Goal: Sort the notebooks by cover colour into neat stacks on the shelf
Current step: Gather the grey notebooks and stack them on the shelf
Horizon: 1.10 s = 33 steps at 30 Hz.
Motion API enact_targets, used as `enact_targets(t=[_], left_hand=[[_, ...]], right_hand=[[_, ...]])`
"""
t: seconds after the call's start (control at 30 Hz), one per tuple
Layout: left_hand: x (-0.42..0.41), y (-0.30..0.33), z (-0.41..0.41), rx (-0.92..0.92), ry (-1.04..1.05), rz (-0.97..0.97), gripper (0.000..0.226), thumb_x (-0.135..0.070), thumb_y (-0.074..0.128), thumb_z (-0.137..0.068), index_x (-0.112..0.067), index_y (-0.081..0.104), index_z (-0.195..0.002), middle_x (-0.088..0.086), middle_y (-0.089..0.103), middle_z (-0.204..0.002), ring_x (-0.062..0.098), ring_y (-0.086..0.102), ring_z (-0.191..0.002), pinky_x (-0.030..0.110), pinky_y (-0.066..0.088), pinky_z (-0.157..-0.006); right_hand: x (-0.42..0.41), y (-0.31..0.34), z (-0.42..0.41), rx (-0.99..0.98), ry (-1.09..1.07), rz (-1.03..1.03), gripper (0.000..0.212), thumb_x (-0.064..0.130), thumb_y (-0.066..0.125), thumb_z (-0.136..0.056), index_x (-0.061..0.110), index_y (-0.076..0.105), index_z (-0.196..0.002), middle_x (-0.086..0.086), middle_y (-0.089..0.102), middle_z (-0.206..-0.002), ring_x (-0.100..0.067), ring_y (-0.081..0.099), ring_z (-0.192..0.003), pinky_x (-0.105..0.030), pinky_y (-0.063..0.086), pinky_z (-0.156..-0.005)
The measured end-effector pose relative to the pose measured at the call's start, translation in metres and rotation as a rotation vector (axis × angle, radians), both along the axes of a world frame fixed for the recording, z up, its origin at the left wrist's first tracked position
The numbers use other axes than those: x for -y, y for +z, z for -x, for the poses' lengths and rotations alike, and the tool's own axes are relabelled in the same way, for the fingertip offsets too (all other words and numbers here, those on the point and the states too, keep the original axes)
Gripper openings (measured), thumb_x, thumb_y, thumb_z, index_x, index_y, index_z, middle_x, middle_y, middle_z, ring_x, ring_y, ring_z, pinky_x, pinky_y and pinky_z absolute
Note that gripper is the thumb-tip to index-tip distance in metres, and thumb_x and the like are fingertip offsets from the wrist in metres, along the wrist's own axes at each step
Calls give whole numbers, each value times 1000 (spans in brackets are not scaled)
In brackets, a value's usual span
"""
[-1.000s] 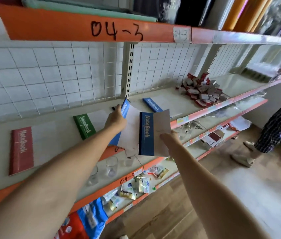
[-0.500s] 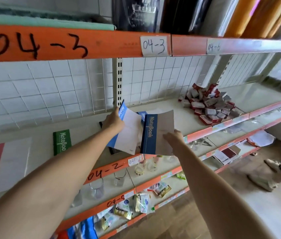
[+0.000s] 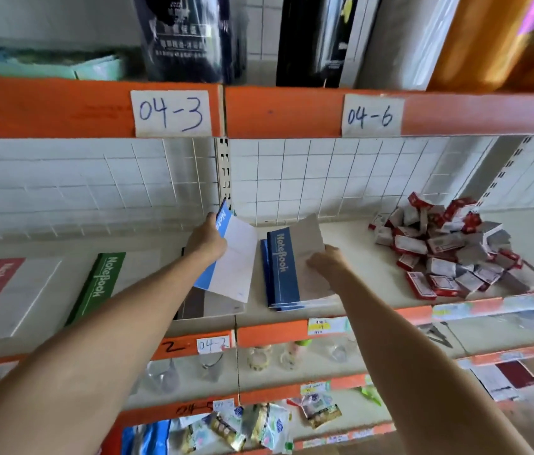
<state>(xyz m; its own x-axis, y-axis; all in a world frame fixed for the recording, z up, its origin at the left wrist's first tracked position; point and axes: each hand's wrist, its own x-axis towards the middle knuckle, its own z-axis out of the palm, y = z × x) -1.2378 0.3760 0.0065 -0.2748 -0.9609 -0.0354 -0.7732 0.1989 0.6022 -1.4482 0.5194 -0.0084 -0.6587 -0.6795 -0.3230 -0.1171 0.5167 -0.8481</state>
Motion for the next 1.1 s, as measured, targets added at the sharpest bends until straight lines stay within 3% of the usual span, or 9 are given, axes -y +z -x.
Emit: enact_targets(t=[0.17,0.3,0.47,0.57,0.67,0.73,0.8,0.93,1.1], left_hand=[[-6,1,11,-2,106,4,44,-3,43,-90,-17,38,-132,14,57,-119,34,58,-91,36,50,-68],[-15,1,20,-15,152,1,43,-4,43,-91,-16,37,-132,14,56,-120,34,58,-93,34,48,-67],[-29,8,40,-77,155,-14,35,-4,44,-92,-16,40,-125,11,57,-111,28,55,-83,29,41,-57],[-38,10,58,-128,153,-63,35,-6,46,-91,-14,41,-125,13,58,-112,31,56,-89,31,44,-65],[-49,8,79,-192,184,-121,34,-6,46,-88,-10,47,-122,13,58,-114,31,57,-95,32,45,-70],[-55,1,93,-237,204,-165,32,-7,46,-85,-9,51,-117,14,60,-113,31,59,-93,33,50,-69],[-62,-6,104,-213,206,-180,33,-9,49,-85,-10,53,-117,13,60,-115,30,59,-94,35,52,-72],[-75,-19,116,42,181,-165,36,-17,52,-90,-10,47,-125,11,58,-119,31,58,-103,34,46,-75],[-81,-31,120,321,140,-64,39,-27,52,-96,-9,40,-129,10,59,-120,29,60,-106,32,42,-72]], right_hand=[[15,-7,16,-214,149,-141,40,11,67,-82,7,61,-121,-17,64,-114,-32,62,-99,-43,58,-82],[18,-12,26,-327,219,-243,59,16,81,-73,4,55,-124,-17,60,-117,-30,60,-101,-34,52,-77],[16,-21,34,-448,284,-337,85,40,86,-70,1,47,-134,-19,54,-128,-32,49,-121,-37,46,-98],[12,-19,42,-408,284,-301,60,37,76,-80,4,55,-125,-19,60,-121,-34,57,-113,-36,50,-90],[8,-17,51,-351,313,-261,29,31,66,-84,4,64,-97,-16,64,-83,-32,66,-81,-31,53,-68],[5,-14,55,-332,307,-242,23,25,64,-84,6,58,-74,-10,57,-63,-26,59,-57,-28,51,-55],[1,-13,60,-321,291,-245,25,22,63,-84,7,53,-68,-9,54,-59,-22,53,-49,-24,45,-48],[-3,-15,69,-319,356,-243,15,20,61,-84,6,63,-78,-12,59,-60,-23,54,-52,-24,43,-55],[-3,-18,77,-314,416,-192,17,19,63,-86,3,65,-82,-18,62,-68,-27,58,-62,-34,53,-69]])
